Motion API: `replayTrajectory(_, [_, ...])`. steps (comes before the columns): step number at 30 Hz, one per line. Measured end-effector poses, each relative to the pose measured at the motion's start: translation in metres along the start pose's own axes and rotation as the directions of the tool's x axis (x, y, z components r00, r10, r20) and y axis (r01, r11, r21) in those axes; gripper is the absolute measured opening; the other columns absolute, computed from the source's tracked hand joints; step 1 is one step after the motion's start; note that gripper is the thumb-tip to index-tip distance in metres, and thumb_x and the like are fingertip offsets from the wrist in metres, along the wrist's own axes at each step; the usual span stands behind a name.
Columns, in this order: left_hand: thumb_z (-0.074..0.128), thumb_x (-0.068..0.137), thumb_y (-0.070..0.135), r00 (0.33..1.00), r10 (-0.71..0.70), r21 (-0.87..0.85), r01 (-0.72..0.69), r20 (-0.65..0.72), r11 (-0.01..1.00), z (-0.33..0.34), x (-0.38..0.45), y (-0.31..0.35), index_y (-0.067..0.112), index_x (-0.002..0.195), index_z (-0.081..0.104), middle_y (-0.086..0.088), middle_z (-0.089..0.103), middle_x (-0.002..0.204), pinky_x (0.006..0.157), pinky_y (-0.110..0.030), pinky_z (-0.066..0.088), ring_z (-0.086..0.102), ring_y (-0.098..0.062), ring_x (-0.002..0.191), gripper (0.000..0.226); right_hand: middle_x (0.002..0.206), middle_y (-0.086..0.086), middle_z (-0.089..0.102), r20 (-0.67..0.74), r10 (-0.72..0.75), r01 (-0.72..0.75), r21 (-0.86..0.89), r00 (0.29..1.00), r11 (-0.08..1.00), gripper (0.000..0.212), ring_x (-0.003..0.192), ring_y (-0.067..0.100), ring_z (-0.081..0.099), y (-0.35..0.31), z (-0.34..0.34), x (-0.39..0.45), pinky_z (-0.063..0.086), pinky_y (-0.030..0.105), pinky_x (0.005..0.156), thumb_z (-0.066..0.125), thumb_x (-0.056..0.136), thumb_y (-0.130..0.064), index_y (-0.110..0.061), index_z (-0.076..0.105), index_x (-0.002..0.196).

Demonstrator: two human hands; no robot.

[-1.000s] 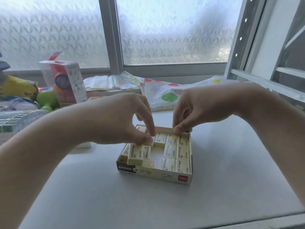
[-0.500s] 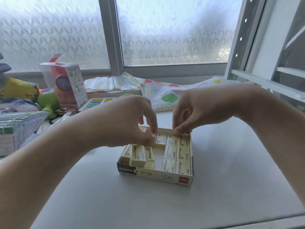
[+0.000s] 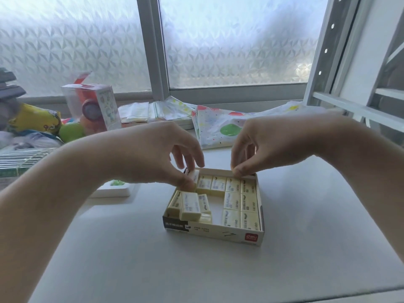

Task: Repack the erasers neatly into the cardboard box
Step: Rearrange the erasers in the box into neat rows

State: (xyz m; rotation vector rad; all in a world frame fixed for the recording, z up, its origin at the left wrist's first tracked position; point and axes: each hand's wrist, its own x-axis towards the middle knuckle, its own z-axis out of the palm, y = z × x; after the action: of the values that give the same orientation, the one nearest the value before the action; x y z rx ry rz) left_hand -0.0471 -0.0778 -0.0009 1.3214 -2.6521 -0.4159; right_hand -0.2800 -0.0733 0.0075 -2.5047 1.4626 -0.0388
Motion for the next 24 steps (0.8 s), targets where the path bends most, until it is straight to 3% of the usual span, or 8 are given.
replayTrajectory(3, [0.086, 0.072, 0.046, 1.000, -0.002, -0.024, 0.002, 0.007, 1.000, 0.001, 0.001, -0.002, 0.044, 0.099, 0.074, 0.025, 0.074, 0.095, 0.078, -0.017, 0.051, 0.066, 0.012, 0.089, 0.029, 0.082, -0.003, 0.075, -0.105, -0.115, 0.122, 0.058, 0.988, 0.991, 0.022, 0.078, 0.016, 0.068, -0.010, -0.001, -0.002, 0.058, 0.045, 0.078, 0.069, 0.084, -0.051, -0.032, 0.080, 0.085])
replayTrajectory(6, [0.086, 0.072, 0.045, 1.000, 0.004, -0.036, -0.004, 0.008, 0.999, 0.001, 0.001, -0.003, 0.042, 0.099, 0.075, 0.024, 0.074, 0.095, 0.080, -0.018, 0.052, 0.067, 0.010, 0.089, 0.029, 0.084, 0.003, 0.072, -0.077, -0.235, 0.244, 0.134, 0.969, 0.961, 0.022, 0.075, 0.022, 0.065, -0.028, -0.001, -0.009, 0.054, 0.046, 0.071, 0.075, 0.078, -0.054, -0.034, 0.080, 0.087])
replayTrajectory(11, [0.086, 0.073, 0.043, 1.000, 0.017, -0.047, -0.016, 0.016, 0.999, 0.001, 0.001, -0.004, 0.041, 0.099, 0.075, 0.022, 0.074, 0.095, 0.085, -0.027, 0.056, 0.068, 0.007, 0.088, 0.028, 0.088, -0.002, 0.069, 0.061, -0.228, 0.222, 0.094, 0.972, 0.971, 0.026, 0.085, 0.019, 0.069, -0.042, 0.015, -0.007, 0.058, 0.050, 0.080, 0.082, 0.073, -0.058, -0.043, 0.078, 0.095])
replayTrajectory(19, [0.085, 0.075, 0.040, 0.999, 0.030, -0.051, -0.028, 0.027, 0.998, 0.000, 0.000, -0.003, 0.041, 0.097, 0.077, 0.021, 0.075, 0.095, 0.087, -0.037, 0.059, 0.070, 0.004, 0.089, 0.023, 0.093, -0.009, 0.066, 0.070, -0.196, 0.197, -0.007, 0.978, 0.980, 0.027, 0.091, 0.013, 0.064, -0.052, 0.024, -0.003, 0.058, 0.043, 0.084, 0.080, 0.075, -0.057, -0.044, 0.071, 0.097])
replayTrajectory(24, [0.086, 0.074, 0.041, 0.999, 0.023, -0.051, -0.022, 0.029, 0.998, 0.000, 0.000, -0.003, 0.043, 0.096, 0.076, 0.023, 0.075, 0.094, 0.087, -0.038, 0.060, 0.070, 0.006, 0.087, 0.024, 0.086, -0.002, 0.069, -0.012, -0.197, 0.197, 0.057, 0.980, 0.979, 0.027, 0.078, 0.014, 0.065, -0.040, 0.010, -0.008, 0.058, 0.039, 0.074, 0.078, 0.075, -0.055, -0.039, 0.074, 0.096])
